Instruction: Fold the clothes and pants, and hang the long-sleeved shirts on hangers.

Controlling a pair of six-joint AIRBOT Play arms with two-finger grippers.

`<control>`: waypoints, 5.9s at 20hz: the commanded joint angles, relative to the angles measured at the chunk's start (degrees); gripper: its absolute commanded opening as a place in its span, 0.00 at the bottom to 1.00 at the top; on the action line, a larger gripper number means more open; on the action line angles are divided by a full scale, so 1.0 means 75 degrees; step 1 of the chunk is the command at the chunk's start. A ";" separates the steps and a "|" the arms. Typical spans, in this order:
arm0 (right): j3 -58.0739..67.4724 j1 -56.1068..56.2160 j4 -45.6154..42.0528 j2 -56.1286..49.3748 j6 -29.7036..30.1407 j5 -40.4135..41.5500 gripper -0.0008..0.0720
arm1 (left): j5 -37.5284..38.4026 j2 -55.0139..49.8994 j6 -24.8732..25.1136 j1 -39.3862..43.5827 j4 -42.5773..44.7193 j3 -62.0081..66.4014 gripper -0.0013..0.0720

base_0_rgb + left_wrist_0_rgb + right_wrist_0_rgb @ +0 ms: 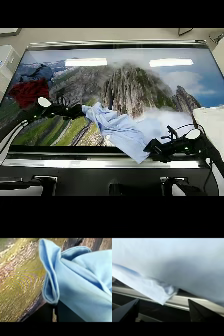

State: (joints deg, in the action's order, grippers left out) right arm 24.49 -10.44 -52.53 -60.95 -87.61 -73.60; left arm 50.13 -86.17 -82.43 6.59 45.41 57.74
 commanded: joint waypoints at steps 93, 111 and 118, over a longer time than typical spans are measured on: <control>0.5243 -0.2328 -0.2017 -0.3730 0.0239 -0.2014 0.81 | 0.3771 0.0184 0.1597 -0.3646 0.1565 -0.1422 0.05; 0.7271 -0.0828 -0.1081 -0.2375 0.0574 -0.0717 0.07 | 0.3637 0.2087 0.1571 -0.3646 0.1139 0.1134 0.04; 1.2648 -0.0828 -0.2530 0.0463 0.1343 0.1067 0.07 | 0.1582 0.4724 0.1282 -0.3646 0.1632 0.7076 0.05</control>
State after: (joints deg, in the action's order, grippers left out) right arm 108.36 -16.69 -65.36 -65.91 -79.09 -70.89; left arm 69.17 -57.89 -71.55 -20.69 54.87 96.88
